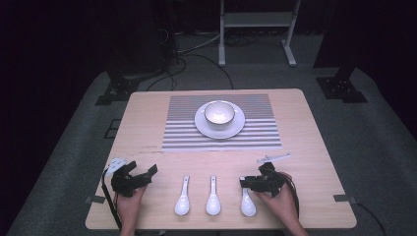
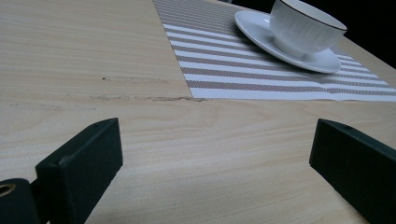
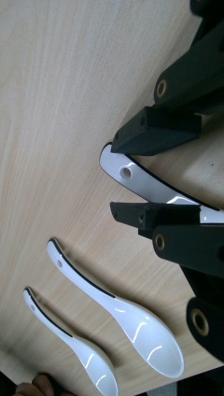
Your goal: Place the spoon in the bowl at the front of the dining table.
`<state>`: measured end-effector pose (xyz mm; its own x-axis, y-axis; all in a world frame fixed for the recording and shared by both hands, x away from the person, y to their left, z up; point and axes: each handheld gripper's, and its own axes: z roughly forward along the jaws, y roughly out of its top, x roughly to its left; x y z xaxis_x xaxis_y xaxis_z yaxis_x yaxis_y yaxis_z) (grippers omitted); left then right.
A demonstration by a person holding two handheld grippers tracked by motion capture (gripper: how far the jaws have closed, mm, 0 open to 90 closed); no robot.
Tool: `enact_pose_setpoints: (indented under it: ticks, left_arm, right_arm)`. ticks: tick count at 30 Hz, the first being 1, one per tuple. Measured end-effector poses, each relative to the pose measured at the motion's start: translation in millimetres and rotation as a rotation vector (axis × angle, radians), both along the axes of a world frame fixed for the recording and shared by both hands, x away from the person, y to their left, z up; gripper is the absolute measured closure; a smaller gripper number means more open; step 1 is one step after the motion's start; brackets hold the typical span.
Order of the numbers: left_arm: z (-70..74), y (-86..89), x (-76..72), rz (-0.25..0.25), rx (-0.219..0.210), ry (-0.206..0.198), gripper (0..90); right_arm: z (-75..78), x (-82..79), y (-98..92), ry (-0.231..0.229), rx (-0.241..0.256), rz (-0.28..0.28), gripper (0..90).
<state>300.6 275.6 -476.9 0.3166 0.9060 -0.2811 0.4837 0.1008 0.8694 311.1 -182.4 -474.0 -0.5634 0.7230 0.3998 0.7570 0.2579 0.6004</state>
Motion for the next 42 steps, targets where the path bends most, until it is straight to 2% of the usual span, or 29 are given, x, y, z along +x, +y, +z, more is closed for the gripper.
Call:
enact_pose_setpoints:
  ticks: [1,2,5,9,11,15,20,26,27,28,29,30,35,36,38,39,42]
  left_arm:
    - [0.0,0.0,0.0,0.0,0.0,0.0,1.2]
    - [0.2,-0.2,-0.2,0.002,0.003,0.0,1.2]
    - [0.1,-0.2,-0.1,0.003,0.004,0.001,1.2]
    - [0.2,0.3,-0.1,0.002,0.002,0.0,1.2]
    - [0.3,0.3,-0.1,0.002,0.002,0.0,1.2]
    - [0.2,0.4,-0.1,0.003,0.002,0.0,1.2]
    - [0.2,0.2,0.0,0.004,0.003,0.0,1.2]
    - [0.3,0.3,-0.2,0.006,0.004,0.0,1.2]
    - [0.3,0.3,-0.2,0.006,0.004,0.001,1.2]
    - [0.2,0.2,-0.1,0.006,0.004,0.001,1.2]
    - [0.2,0.2,-0.1,0.006,0.004,0.001,1.2]
    - [0.2,0.2,-0.1,0.006,0.004,0.001,1.2]
    - [0.2,0.0,0.0,0.007,0.006,0.001,1.2]
    - [0.2,-0.1,0.0,0.007,0.006,0.001,1.2]
    - [0.2,-0.1,0.0,0.008,0.007,0.001,1.2]
    - [0.2,-0.1,0.0,0.008,0.007,0.001,1.2]
    - [0.2,-0.1,0.1,0.008,0.007,0.002,1.2]
  right_arm:
    - [0.0,0.0,0.0,0.0,0.0,0.0,66.2]
    - [0.9,-0.2,1.8,-0.005,-0.022,-0.004,70.0]
    - [0.9,0.8,2.7,0.0,-0.027,0.002,73.4]
    - [3.4,4.0,3.9,0.024,-0.056,0.015,77.9]
    - [4.1,4.6,4.6,0.026,-0.079,0.024,84.5]
    - [5.3,4.9,2.9,0.04,-0.071,0.029,84.5]
    - [10.0,6.3,-6.8,0.061,0.013,0.023,84.3]
    - [15.8,7.9,-15.5,0.063,0.073,0.011,84.6]
    - [16.9,8.2,-17.6,0.065,0.09,0.011,84.6]
    - [19.4,8.6,-22.0,0.068,0.13,0.006,84.6]
    - [19.4,8.6,-22.0,0.068,0.13,0.006,84.6]
    - [21.8,8.7,-25.8,0.067,0.164,0.005,84.5]
    - [28.1,8.2,-33.8,0.062,0.241,-0.001,84.5]
    - [28.1,8.2,-33.8,0.062,0.241,-0.001,84.5]
    - [29.7,9.3,-36.5,0.059,0.286,-0.007,84.4]
    - [29.7,9.3,-36.5,0.059,0.286,-0.007,84.4]
    - [29.2,12.7,-39.2,0.066,0.346,-0.017,84.7]
